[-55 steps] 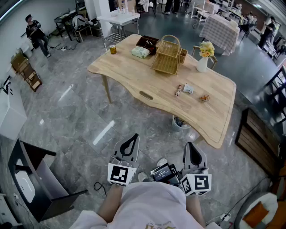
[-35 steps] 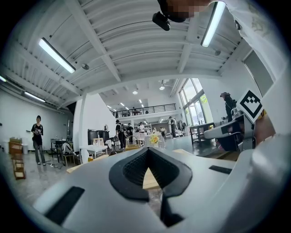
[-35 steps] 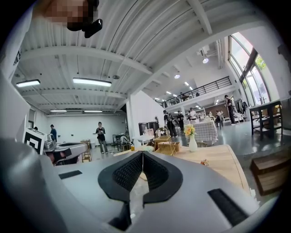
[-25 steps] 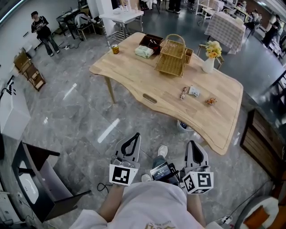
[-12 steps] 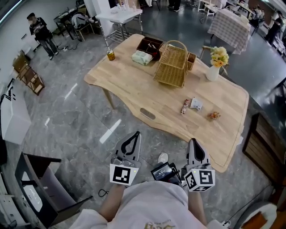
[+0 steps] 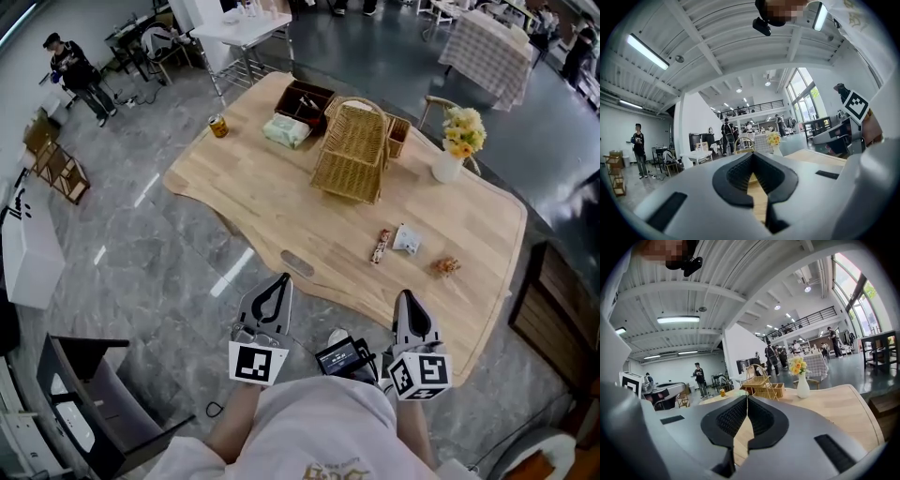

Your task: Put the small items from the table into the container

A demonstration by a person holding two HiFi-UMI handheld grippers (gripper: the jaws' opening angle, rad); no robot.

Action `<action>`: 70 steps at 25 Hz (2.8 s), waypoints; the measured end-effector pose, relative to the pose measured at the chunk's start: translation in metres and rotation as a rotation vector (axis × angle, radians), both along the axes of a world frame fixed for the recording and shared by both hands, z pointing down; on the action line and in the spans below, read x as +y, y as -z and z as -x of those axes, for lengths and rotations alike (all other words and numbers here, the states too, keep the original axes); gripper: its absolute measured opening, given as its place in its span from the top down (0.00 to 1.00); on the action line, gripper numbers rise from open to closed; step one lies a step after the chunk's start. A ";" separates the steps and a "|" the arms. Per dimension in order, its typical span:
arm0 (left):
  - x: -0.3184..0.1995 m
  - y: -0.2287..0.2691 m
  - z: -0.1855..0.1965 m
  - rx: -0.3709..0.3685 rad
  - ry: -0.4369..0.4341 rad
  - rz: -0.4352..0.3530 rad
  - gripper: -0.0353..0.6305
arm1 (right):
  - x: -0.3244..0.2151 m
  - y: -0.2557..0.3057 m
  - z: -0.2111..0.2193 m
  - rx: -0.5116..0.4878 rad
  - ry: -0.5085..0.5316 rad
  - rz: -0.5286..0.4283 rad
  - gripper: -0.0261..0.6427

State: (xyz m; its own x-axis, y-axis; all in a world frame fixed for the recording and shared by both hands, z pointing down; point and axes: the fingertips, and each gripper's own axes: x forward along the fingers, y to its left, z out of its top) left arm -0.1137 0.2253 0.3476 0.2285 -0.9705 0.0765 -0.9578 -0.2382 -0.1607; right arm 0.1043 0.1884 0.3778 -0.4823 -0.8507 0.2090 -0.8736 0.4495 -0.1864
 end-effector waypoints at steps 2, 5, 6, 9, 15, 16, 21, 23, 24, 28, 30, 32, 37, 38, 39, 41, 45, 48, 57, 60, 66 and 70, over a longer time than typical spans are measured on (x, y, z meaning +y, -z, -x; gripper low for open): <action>-0.014 0.001 -0.003 -0.003 0.000 -0.004 0.94 | -0.012 -0.001 -0.003 0.003 0.004 0.007 0.93; -0.031 0.005 -0.006 -0.017 0.000 -0.012 0.94 | -0.025 0.000 -0.004 -0.007 0.025 0.003 0.93; -0.035 0.006 -0.007 -0.020 0.001 -0.016 0.94 | -0.028 0.001 -0.003 -0.020 0.037 0.001 0.93; -0.042 0.009 -0.009 -0.022 0.001 -0.023 0.94 | -0.034 0.001 -0.004 -0.039 0.056 -0.003 0.93; -0.054 0.009 -0.008 -0.028 -0.003 -0.018 0.94 | -0.045 -0.007 -0.006 -0.003 0.017 0.010 0.93; -0.057 0.008 -0.008 -0.029 -0.006 -0.016 0.94 | -0.047 -0.008 -0.007 0.007 0.011 0.013 0.93; -0.080 -0.001 -0.010 -0.020 -0.040 -0.002 0.94 | -0.060 -0.018 -0.010 0.039 -0.026 0.034 0.93; -0.088 -0.006 -0.011 -0.016 -0.059 0.011 0.94 | -0.065 -0.023 -0.011 0.044 -0.043 0.049 0.93; -0.093 -0.009 -0.011 -0.015 -0.067 0.018 0.94 | -0.068 -0.025 -0.011 0.049 -0.051 0.056 0.93; -0.110 -0.020 -0.012 -0.007 -0.100 0.046 0.94 | -0.080 -0.032 -0.009 0.059 -0.081 0.082 0.93; -0.118 -0.025 -0.011 0.001 -0.112 0.062 0.94 | -0.085 -0.036 -0.008 0.052 -0.091 0.096 0.93; -0.126 -0.031 -0.009 0.006 -0.122 0.074 0.94 | -0.091 -0.042 -0.006 0.049 -0.100 0.111 0.93; -0.142 -0.045 -0.008 0.011 -0.151 0.109 0.94 | -0.099 -0.059 -0.003 0.073 -0.123 0.157 0.93; -0.146 -0.049 -0.008 0.012 -0.155 0.114 0.94 | -0.101 -0.062 -0.002 0.076 -0.126 0.165 0.93; -0.149 -0.052 -0.008 0.015 -0.159 0.119 0.94 | -0.103 -0.065 -0.002 0.075 -0.129 0.169 0.93; -0.155 -0.058 -0.009 0.018 -0.169 0.130 0.94 | -0.107 -0.070 -0.001 0.073 -0.135 0.176 0.93; -0.166 -0.074 -0.011 0.015 -0.194 0.165 0.94 | -0.112 -0.084 0.000 0.080 -0.150 0.209 0.93; -0.174 -0.086 -0.016 0.022 -0.215 0.190 0.94 | -0.118 -0.096 -0.004 0.089 -0.161 0.233 0.93; -0.191 -0.115 -0.030 0.036 -0.277 0.244 0.94 | -0.118 -0.133 -0.008 0.094 -0.186 0.343 0.93; -0.197 -0.126 -0.034 0.037 -0.295 0.261 0.94 | -0.121 -0.139 -0.009 0.071 -0.203 0.348 0.93; -0.201 -0.150 -0.045 0.011 -0.355 0.276 0.94 | -0.124 -0.158 -0.005 0.089 -0.195 0.401 0.93; -0.204 -0.165 -0.048 0.018 -0.367 0.311 0.94 | -0.125 -0.173 -0.001 0.104 -0.189 0.443 0.93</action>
